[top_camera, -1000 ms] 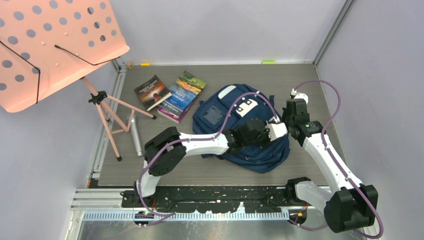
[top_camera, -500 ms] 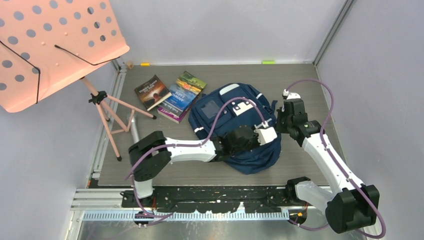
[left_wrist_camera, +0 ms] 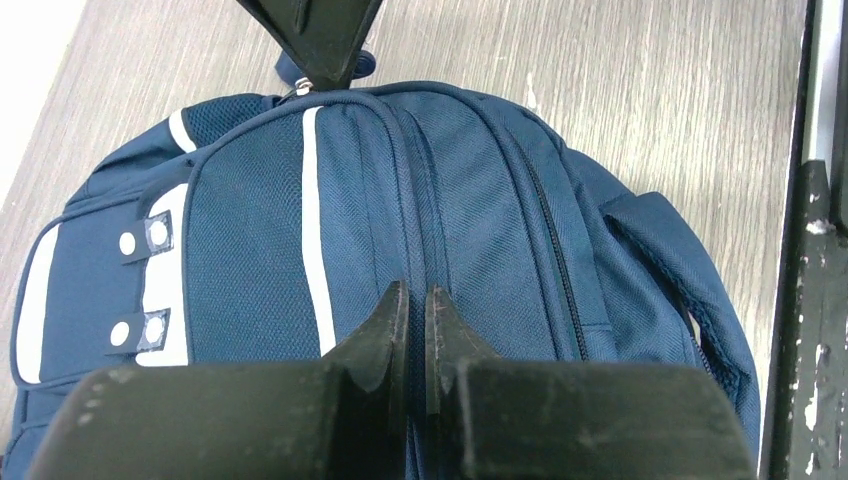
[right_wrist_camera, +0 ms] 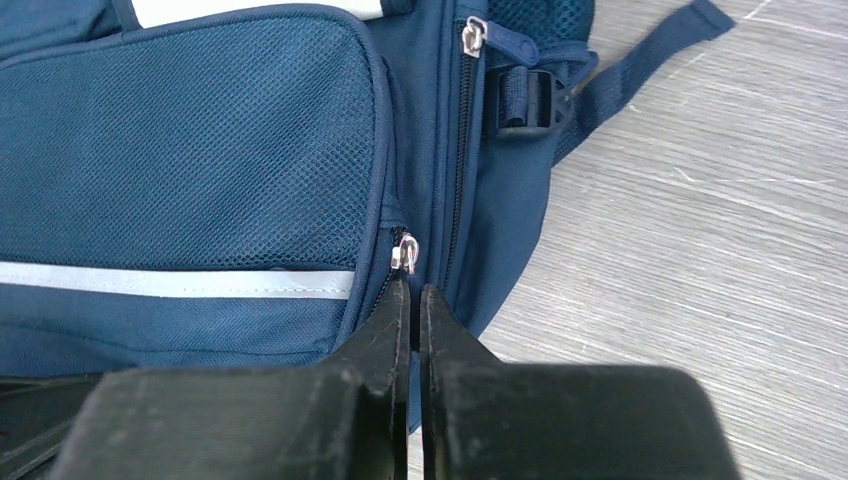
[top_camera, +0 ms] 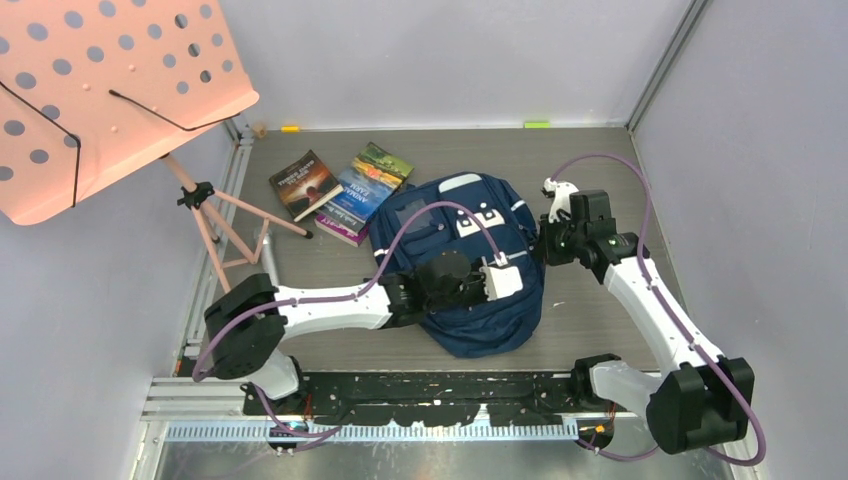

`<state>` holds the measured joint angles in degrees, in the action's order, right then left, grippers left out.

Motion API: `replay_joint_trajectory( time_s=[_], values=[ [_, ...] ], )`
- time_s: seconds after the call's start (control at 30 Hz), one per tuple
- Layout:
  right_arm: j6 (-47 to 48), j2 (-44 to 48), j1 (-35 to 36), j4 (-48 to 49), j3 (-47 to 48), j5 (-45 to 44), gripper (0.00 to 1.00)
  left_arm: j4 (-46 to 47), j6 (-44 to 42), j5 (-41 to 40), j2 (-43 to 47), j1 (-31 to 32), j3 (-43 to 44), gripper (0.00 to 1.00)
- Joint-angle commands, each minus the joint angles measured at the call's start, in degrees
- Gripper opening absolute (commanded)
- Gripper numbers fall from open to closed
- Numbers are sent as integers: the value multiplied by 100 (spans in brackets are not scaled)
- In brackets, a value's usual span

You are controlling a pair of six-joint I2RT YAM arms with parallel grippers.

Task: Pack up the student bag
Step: Zip the student bag at the center of the board, then adjust the student bag at the center of the board.

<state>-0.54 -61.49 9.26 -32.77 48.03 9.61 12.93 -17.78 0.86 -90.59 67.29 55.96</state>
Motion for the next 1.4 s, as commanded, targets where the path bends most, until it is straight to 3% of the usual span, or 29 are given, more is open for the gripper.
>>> replay_joint_trajectory(
  time_s=[0.0, 0.1, 0.13, 0.17, 0.23, 0.3, 0.33, 0.43, 0.5, 0.57, 0.77, 0.9, 1.1, 1.23, 1.27, 1.37],
  values=[
    [384, -433, -345, 1304, 652, -842, 1, -543, -24, 999, 791, 202, -295, 0],
    [137, -634, -346, 1077, 861, -839, 1, -575, 57, 814, 903, 197, -402, 0],
    [16, -708, -346, 943, 966, -847, 7, -621, 107, 723, 927, 192, -398, 0],
    [-224, -738, -346, 858, 1021, -833, 26, -701, 142, 618, 941, 194, -371, 0],
    [-594, -850, -346, 531, 1211, -733, 49, -955, 190, 358, 943, 197, -279, 0],
    [-889, -950, -346, 103, 1444, -601, 59, -1221, 382, -24, 893, 197, -158, 3],
    [-984, -973, -346, -116, 1564, -532, 61, -1268, 514, -228, 889, 197, -110, 11],
    [-1473, -1024, -346, -362, 1699, -245, 66, -1518, 964, -244, 971, 196, -42, 48],
    [-1698, -997, -346, -354, 1675, 81, 67, -1521, 1382, -209, 1110, 196, -77, 64],
    [-1949, -974, -333, -292, 1569, 402, 67, -1601, 1952, -365, 1289, 190, -123, 74],
    [-2384, -950, -99, 120, 835, 1015, 68, -2157, 3701, -1231, 2051, 113, -442, 90],
    [-2343, -1154, 211, 204, 643, 944, 68, -2834, 4995, -1680, 2487, -278, -745, 93],
    [-2311, -1616, 751, 320, 677, 668, 63, -2992, 5696, -1658, 2940, -884, -1448, 94],
    [-2597, -1709, 864, 278, 639, 317, 41, -2469, 5836, -1368, 2846, -1199, -1803, 94],
    [-2691, -1649, 866, 262, 603, 188, 29, -2306, 5834, -1236, 2711, -1236, -1819, 94],
    [-3022, -1390, 867, 262, 319, -120, 7, -1862, 5692, -865, 2189, -1286, -1666, 89]
  ],
)
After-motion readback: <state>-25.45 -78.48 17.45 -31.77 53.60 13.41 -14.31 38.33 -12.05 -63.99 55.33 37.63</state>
